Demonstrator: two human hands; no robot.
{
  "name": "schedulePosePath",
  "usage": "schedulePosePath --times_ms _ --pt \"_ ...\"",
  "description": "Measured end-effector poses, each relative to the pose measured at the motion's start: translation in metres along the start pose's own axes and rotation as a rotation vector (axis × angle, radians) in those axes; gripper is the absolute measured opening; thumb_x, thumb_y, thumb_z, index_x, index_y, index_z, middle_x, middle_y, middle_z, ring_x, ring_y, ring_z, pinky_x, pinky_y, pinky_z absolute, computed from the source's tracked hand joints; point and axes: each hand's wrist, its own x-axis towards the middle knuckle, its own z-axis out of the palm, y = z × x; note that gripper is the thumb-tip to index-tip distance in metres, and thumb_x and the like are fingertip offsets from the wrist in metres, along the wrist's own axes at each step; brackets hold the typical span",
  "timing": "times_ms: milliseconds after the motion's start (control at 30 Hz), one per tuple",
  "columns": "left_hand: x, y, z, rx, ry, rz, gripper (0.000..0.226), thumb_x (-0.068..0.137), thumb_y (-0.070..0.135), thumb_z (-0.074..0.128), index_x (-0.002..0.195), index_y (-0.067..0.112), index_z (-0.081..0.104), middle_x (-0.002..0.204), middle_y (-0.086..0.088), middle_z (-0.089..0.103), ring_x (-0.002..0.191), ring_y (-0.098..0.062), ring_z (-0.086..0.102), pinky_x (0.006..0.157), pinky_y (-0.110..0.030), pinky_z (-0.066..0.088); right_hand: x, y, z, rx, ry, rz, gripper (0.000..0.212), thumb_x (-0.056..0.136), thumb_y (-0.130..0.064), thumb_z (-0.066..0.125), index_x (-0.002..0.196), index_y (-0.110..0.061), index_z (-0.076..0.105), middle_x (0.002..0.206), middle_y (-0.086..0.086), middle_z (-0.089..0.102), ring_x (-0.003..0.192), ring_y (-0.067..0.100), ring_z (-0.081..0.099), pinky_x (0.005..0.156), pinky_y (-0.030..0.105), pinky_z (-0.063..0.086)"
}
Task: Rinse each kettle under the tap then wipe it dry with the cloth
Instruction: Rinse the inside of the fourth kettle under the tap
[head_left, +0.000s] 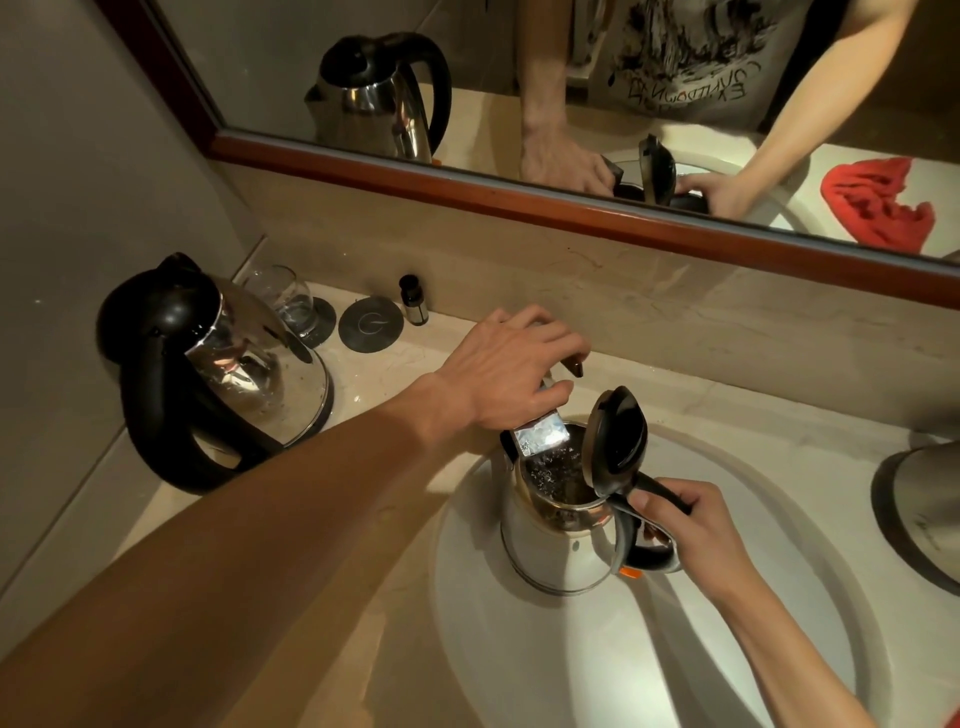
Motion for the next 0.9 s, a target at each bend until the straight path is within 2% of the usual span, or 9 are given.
schedulePosePath --times_ms 167,300,367,467,567,667,733,833,900 --pt "-0.001 -0.001 0.002 -0.017 0.008 0.003 0.040 0.094 0.054 0.038 0.121 0.030 0.054 0.118 0.013 0.059 0.125 -0.015 0.042 0.086 -0.035 0.032 -0.002 -0.003 0.001 0.015 0.008 0.023 0.044 0.062 -0.053 0.073 0.054 -0.010 0.068 0.054 0.008 0.045 0.055 0.019 0.038 0.055 0.030 0.028" --pt "-0.002 -0.001 -0.002 -0.028 -0.025 -0.006 0.060 0.091 0.069 0.026 0.127 0.030 0.054 0.121 0.010 0.062 0.127 -0.016 0.043 0.094 -0.039 0.034 -0.004 -0.001 0.000 0.033 0.039 0.024 0.054 0.062 -0.053 0.073 0.054 -0.001 0.061 0.053 0.008 0.044 0.053 0.019 0.038 0.052 0.026 0.028" --pt "-0.004 -0.001 -0.004 -0.044 -0.034 0.015 0.066 0.091 0.072 0.026 0.134 0.028 0.050 0.127 0.007 0.061 0.128 -0.017 0.044 0.102 -0.039 0.032 -0.007 0.000 0.000 0.047 0.058 0.032 0.050 0.062 -0.054 0.074 0.052 -0.007 0.060 0.052 0.006 0.043 0.052 0.018 0.037 0.051 0.025 0.028" --pt "-0.008 0.001 -0.011 -0.133 -0.044 0.016 0.074 0.090 0.073 0.029 0.145 0.025 0.041 0.141 0.003 0.053 0.133 -0.017 0.041 0.111 -0.040 0.028 -0.011 0.005 -0.001 0.099 0.093 0.064 0.058 0.062 -0.054 0.074 0.055 0.002 0.058 0.051 0.003 0.042 0.049 0.015 0.036 0.051 0.025 0.028" --pt "-0.015 0.013 -0.019 -0.207 -0.038 0.013 0.078 0.088 0.073 0.034 0.150 0.026 0.034 0.150 0.003 0.044 0.138 -0.014 0.034 0.114 -0.041 0.026 -0.018 0.005 0.000 0.154 0.138 0.088 0.046 0.061 -0.053 0.075 0.048 -0.013 0.055 0.047 0.000 0.041 0.044 0.012 0.035 0.048 0.021 0.028" --pt "-0.024 0.036 -0.026 -0.287 -0.035 0.021 0.080 0.086 0.072 0.045 0.153 0.030 0.029 0.155 0.006 0.035 0.142 -0.011 0.028 0.115 -0.039 0.025 -0.027 0.003 0.000 0.166 0.154 0.085 0.058 0.061 -0.050 0.078 0.053 0.002 0.053 0.047 0.001 0.038 0.043 0.012 0.033 0.046 0.020 0.027" --pt "-0.028 0.058 -0.032 -0.325 -0.029 0.063 0.079 0.085 0.067 0.054 0.153 0.035 0.029 0.157 0.008 0.031 0.143 -0.009 0.025 0.113 -0.033 0.021 -0.034 0.001 -0.003 0.170 0.178 0.101 0.052 0.065 -0.040 0.082 0.055 0.004 0.056 0.047 0.002 0.040 0.043 0.013 0.035 0.046 0.021 0.027" --pt "-0.025 0.090 -0.038 -0.306 0.006 0.183 0.071 0.086 0.056 0.064 0.148 0.032 0.041 0.157 0.008 0.034 0.142 -0.011 0.027 0.114 -0.034 0.024 -0.048 -0.002 -0.014 0.194 0.238 0.136 0.054 0.072 -0.030 0.086 0.067 0.017 0.059 0.049 0.007 0.046 0.044 0.016 0.039 0.046 0.025 0.030" --pt "-0.018 0.108 -0.041 -0.266 0.012 0.257 0.066 0.085 0.052 0.067 0.143 0.028 0.049 0.154 0.007 0.039 0.141 -0.013 0.032 0.115 -0.040 0.029 -0.061 -0.009 -0.028 0.204 0.284 0.140 0.060 0.067 -0.035 0.084 0.073 0.020 0.060 0.049 0.007 0.047 0.042 0.014 0.040 0.044 0.023 0.031"
